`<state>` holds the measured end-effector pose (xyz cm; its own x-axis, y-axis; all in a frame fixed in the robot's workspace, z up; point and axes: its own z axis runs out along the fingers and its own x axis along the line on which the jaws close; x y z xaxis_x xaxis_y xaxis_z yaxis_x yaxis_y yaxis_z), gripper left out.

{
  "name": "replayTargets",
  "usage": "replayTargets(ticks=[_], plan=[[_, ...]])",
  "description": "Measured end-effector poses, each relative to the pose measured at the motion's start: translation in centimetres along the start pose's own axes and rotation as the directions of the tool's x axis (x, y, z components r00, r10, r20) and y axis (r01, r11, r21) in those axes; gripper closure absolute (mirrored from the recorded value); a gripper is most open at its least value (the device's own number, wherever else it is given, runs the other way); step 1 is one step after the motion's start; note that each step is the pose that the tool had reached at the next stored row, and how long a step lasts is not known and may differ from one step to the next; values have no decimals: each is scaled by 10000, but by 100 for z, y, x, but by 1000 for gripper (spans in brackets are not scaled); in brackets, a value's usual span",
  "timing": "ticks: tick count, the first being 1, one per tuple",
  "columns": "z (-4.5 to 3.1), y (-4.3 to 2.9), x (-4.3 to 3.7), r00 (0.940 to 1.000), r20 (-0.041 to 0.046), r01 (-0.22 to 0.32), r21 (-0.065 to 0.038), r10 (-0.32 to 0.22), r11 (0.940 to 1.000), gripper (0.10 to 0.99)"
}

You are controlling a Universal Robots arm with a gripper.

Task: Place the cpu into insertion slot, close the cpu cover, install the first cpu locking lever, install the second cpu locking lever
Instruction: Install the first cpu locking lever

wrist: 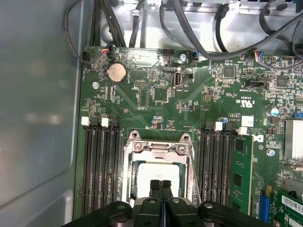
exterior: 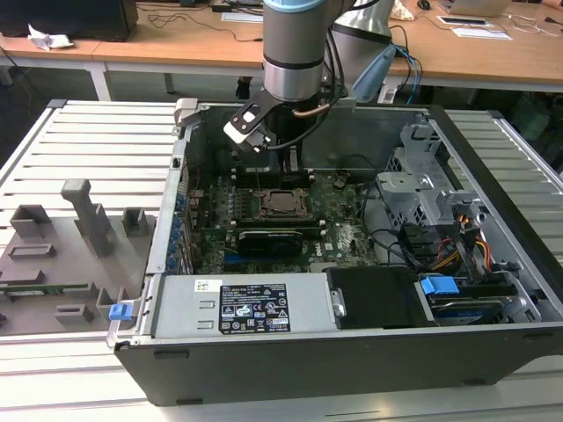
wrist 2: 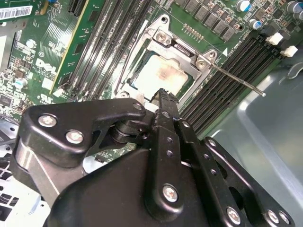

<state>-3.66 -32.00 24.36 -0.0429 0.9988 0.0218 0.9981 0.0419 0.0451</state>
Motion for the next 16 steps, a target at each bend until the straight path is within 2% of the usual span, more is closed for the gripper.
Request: replayTargets(ticks=[9,16], plan=[[-64,3,1,10000,0,0,-1,0,10000,980],[-194,9,4,10000,1,-12,0,12,10000,980]])
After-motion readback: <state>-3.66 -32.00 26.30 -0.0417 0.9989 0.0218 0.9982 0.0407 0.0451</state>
